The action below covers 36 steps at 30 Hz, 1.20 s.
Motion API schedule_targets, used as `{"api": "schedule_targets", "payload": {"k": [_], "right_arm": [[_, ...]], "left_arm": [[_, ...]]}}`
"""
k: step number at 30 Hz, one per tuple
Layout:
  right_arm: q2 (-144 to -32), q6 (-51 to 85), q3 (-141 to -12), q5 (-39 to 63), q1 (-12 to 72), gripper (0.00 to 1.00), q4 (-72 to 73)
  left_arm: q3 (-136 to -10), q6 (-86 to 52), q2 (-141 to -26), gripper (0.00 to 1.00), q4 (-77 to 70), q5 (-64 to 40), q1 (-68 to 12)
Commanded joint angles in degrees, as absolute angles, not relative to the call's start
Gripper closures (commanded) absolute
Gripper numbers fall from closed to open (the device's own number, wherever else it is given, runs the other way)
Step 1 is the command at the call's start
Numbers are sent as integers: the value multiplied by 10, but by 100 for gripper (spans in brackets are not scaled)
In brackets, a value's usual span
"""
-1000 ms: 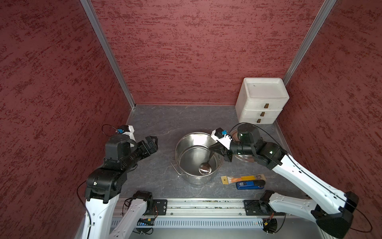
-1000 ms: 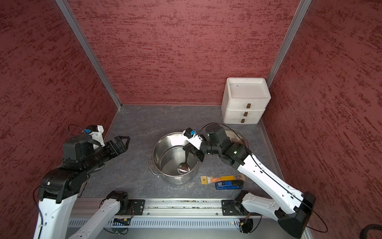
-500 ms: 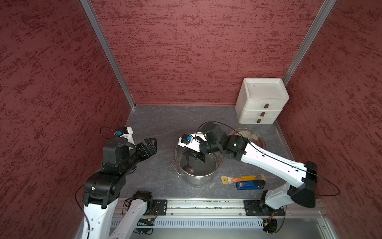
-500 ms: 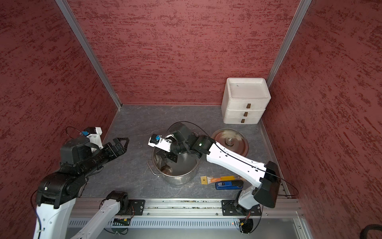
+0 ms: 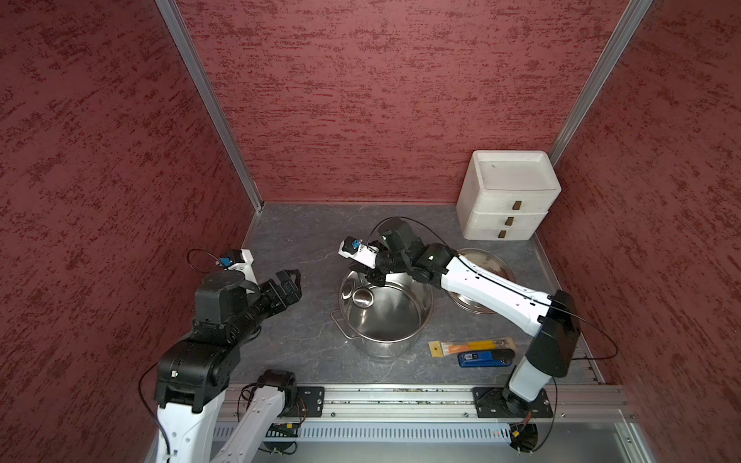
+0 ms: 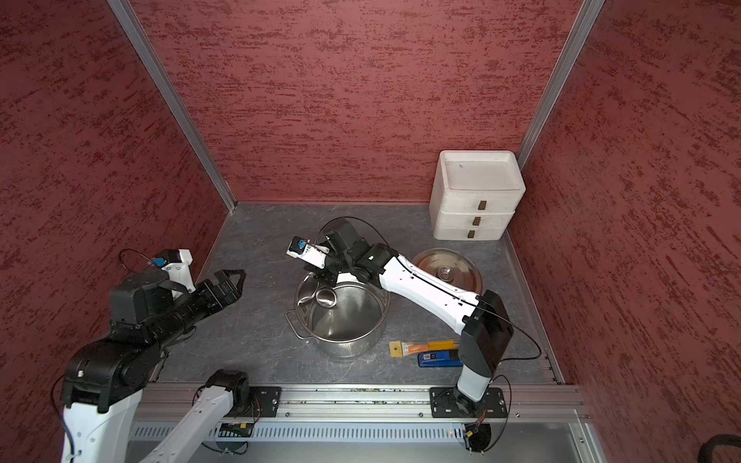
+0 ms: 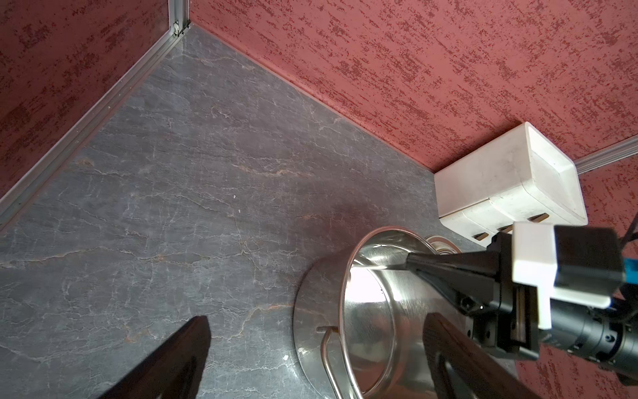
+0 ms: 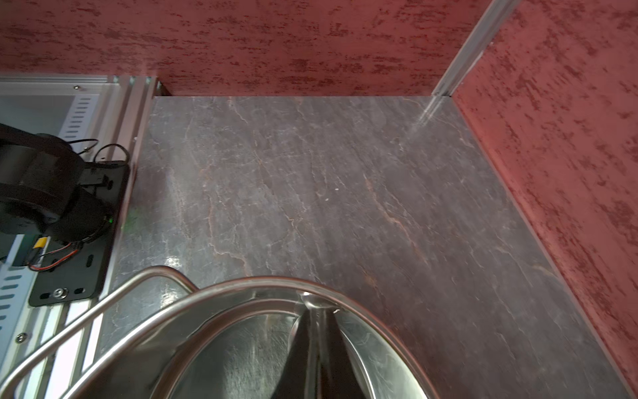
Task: Stir the soup with a spoon
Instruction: Stir the soup in the pan with a stick.
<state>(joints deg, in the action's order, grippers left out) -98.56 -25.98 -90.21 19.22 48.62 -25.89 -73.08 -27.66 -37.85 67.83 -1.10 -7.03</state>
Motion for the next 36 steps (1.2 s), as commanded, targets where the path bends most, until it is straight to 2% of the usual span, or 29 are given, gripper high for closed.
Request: {"api": "schedule_targets", "payload": {"k": [1, 11, 20, 25, 28, 36], "right_arm": [[-949, -262, -890, 204, 450, 100, -236], [-791, -262, -744, 203, 370, 100, -266], [-668, -231, -658, 265, 366, 100, -338], [-605, -182, -612, 269, 392, 100, -331], [-585, -161, -606, 244, 435, 100, -336], [-638, -140, -635, 195, 538, 100, -288]], "left_arm": [[-742, -267, -375, 0, 685, -2, -68], [-729, -267, -387, 0, 663, -17, -68], [-729, -262, -410, 0, 641, -29, -67], [-725, -261, -418, 0, 633, -36, -68], [-721, -263, -420, 0, 627, -37, -68], [-715, -264, -415, 0, 621, -35, -67]]}}
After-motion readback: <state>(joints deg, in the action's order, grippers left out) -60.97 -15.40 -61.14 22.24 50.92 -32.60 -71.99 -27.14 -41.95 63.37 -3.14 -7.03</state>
